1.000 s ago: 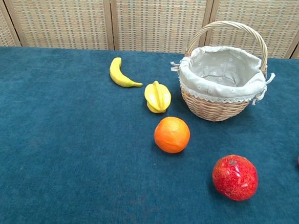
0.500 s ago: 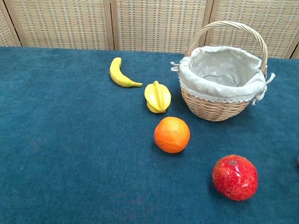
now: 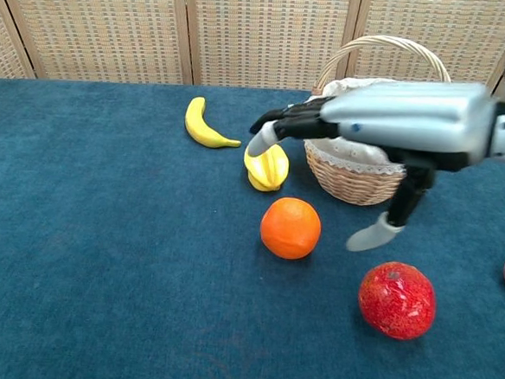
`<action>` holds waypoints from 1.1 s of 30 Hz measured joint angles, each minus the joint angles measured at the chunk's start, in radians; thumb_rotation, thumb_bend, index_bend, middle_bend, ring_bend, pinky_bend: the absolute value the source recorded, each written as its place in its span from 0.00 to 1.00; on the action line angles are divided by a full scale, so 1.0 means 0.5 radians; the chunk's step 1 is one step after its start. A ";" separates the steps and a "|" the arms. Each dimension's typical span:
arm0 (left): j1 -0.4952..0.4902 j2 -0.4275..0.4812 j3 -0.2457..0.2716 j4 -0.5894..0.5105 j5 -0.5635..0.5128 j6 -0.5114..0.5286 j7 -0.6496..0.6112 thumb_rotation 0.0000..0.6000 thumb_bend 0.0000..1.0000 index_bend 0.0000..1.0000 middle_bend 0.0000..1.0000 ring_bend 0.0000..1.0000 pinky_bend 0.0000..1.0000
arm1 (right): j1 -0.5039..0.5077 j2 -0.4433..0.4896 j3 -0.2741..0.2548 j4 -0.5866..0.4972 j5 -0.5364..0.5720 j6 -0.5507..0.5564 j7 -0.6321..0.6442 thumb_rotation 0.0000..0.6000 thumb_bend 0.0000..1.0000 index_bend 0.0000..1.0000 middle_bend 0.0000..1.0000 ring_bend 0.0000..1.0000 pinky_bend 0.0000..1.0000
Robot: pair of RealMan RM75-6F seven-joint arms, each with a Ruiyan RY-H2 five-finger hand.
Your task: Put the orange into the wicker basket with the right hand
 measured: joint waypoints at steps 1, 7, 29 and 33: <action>-0.004 -0.001 -0.003 -0.001 -0.009 -0.006 0.002 1.00 0.00 0.00 0.00 0.00 0.00 | 0.030 -0.061 0.012 0.043 0.068 -0.039 -0.071 1.00 0.00 0.12 0.02 0.00 0.03; -0.009 0.008 -0.008 -0.002 -0.027 -0.010 -0.019 1.00 0.00 0.00 0.00 0.00 0.00 | 0.187 -0.367 0.048 0.300 0.505 -0.176 -0.522 1.00 0.00 0.12 0.02 0.00 0.03; -0.007 0.050 0.002 0.010 -0.020 0.001 -0.119 1.00 0.00 0.00 0.00 0.00 0.00 | 0.380 -0.669 -0.086 0.580 0.956 0.086 -0.811 1.00 0.33 0.53 0.51 0.40 0.56; -0.009 0.055 0.004 0.011 -0.019 -0.003 -0.128 1.00 0.00 0.00 0.00 0.00 0.00 | 0.345 -0.591 -0.070 0.491 0.687 0.216 -0.538 1.00 0.34 0.54 0.51 0.40 0.57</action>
